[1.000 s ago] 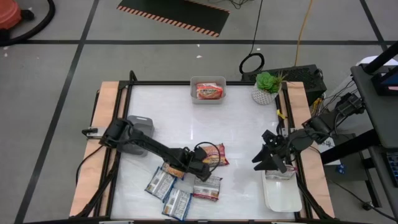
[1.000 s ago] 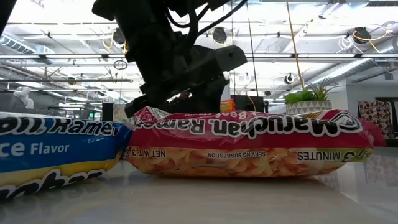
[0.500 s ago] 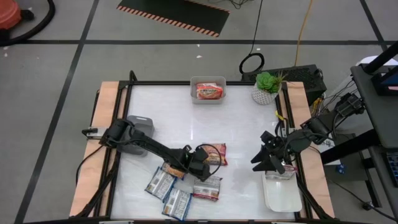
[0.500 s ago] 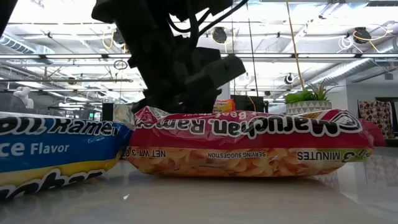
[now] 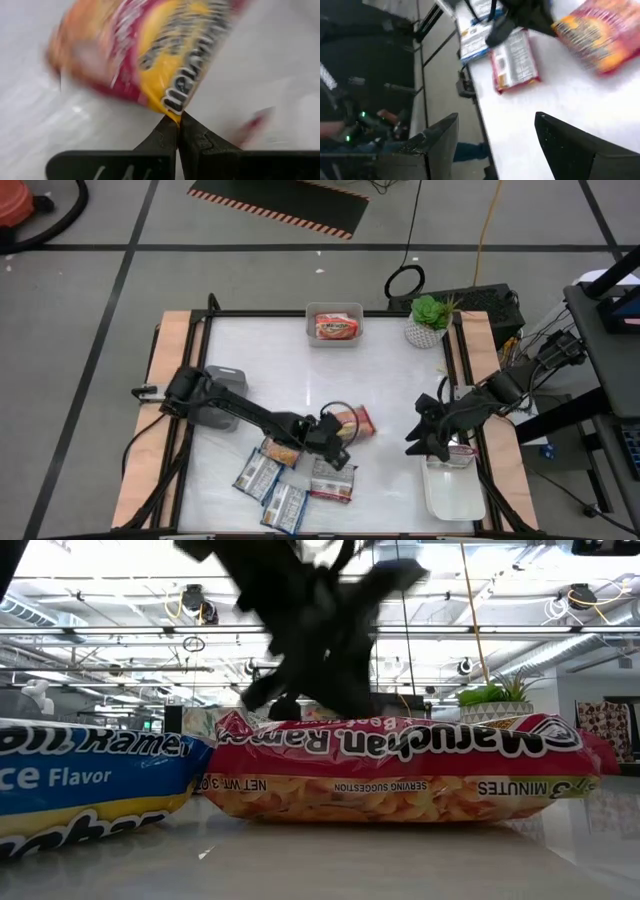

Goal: Sort Maruchan noodles
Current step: Put the top red noodle pack into the white bin

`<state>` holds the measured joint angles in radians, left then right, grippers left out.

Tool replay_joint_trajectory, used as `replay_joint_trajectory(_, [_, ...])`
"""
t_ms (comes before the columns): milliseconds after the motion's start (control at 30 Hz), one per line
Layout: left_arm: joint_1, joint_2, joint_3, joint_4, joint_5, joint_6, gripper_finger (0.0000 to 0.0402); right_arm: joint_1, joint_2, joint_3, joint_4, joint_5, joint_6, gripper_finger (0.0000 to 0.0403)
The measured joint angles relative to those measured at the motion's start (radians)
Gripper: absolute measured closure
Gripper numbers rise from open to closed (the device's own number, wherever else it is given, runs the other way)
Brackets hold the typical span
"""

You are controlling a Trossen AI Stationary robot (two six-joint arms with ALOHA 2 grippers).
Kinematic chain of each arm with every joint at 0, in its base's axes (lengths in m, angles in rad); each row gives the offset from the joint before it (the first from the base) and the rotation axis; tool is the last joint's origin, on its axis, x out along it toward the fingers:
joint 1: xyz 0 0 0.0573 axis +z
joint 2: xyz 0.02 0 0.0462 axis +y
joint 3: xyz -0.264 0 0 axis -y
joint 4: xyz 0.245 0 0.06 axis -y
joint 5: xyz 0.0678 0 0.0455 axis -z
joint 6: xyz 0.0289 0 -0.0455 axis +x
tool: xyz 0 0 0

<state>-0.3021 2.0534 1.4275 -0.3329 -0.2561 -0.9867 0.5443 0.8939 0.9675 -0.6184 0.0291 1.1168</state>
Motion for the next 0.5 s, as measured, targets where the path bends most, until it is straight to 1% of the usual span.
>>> replay_joint_trajectory(100, [0.011, -0.047, 0.026, 0.003, -0.002, -0.017, 0.0395, 0.0, 0.047, 0.036, 0.003, -0.007, -0.043, 0.0149])
replay_joint_trajectory(233, [0.035, -0.103, 0.037, -0.003, -0.015, -0.026, 0.0396, -0.009, 0.133, 0.128, -0.053, -0.006, -0.177, 0.0149])
replay_joint_trajectory(333, [0.059, -0.134, 0.04, -0.009, -0.013, -0.052, 0.0396, -0.026, 0.209, 0.214, -0.134, 0.004, -0.32, 0.0149])
replay_joint_trajectory(500, [0.097, -0.17, 0.04, -0.009, 0.016, -0.101, 0.0396, -0.031, 0.304, 0.346, -0.241, 0.117, -0.63, 0.0149])
